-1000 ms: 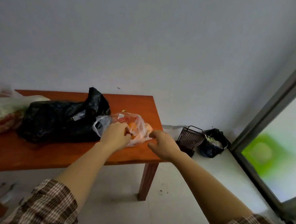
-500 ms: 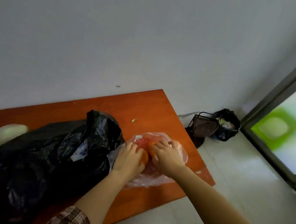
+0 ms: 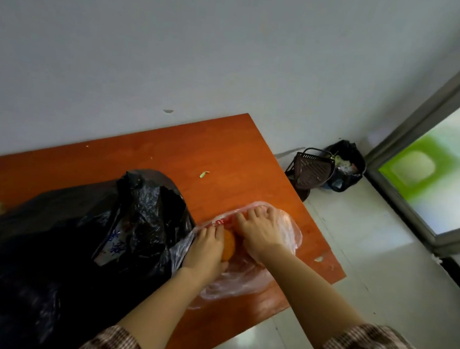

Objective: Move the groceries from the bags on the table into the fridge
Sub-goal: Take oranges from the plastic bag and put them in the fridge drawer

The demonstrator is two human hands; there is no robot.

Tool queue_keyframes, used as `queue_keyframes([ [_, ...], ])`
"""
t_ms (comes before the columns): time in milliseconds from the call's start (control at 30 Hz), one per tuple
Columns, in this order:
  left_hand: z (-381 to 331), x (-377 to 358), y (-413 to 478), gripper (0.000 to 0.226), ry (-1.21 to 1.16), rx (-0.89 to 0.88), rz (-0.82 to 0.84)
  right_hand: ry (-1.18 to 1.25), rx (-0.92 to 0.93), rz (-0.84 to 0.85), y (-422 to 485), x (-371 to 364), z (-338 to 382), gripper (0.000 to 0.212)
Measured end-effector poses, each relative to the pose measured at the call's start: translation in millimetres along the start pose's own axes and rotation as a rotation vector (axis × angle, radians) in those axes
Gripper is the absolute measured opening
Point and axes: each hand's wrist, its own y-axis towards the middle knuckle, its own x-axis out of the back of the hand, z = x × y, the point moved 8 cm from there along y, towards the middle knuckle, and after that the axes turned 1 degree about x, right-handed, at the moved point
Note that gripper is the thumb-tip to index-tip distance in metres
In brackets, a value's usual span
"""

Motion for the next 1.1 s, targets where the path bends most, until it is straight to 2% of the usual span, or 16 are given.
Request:
queue_keyframes([
  [133, 4.3, 3.3, -1.4, 0.084, -0.13, 0.054, 0.018, -0.017, 0.023, -0.057, -2.5, 7.7, 2.0, 0.06],
  [233, 5.4, 10.9, -12.0, 0.081, -0.15, 0.072, -0.006, 0.081, 0.036, -0.129, -11.6, 18.7, 0.3, 0.068],
  [333, 10.4, 26.7, -26.3, 0.072, -0.223, 0.102, -0.082, 0.254, 0.045, -0.202, -32.4, 36.8, -3.7, 0.07],
  [467, 2.3, 56.2, -53.1, 0.082, -0.263, 0.113, -0.172, 0.634, -0.03, -0.352, -79.3, 71.9, -20.3, 0.061],
  [600, -38.7, 94.9, -84.0, 0.079, -0.28, 0.035, -0.306, 0.776, -0.089, -0.528, -143.2, 102.0, -49.2, 0.062],
  [700, -91.4, 122.9, -111.4, 0.072, -0.323, -0.066, -0.448, 0.783, -0.14, -0.614, -207.8, 113.5, -77.0, 0.066],
  [800, -162.1, 131.8, -140.8, 0.078, -0.335, -0.172, -0.507, 0.775, -0.222, -0.709, -288.3, 113.2, -111.0, 0.067],
  [1100, -419.5, 74.5, -244.9, 0.083, -0.362, -0.575, -0.424, 0.594, -0.576, -0.876, -571.3, 64.7, -211.1, 0.068],
])
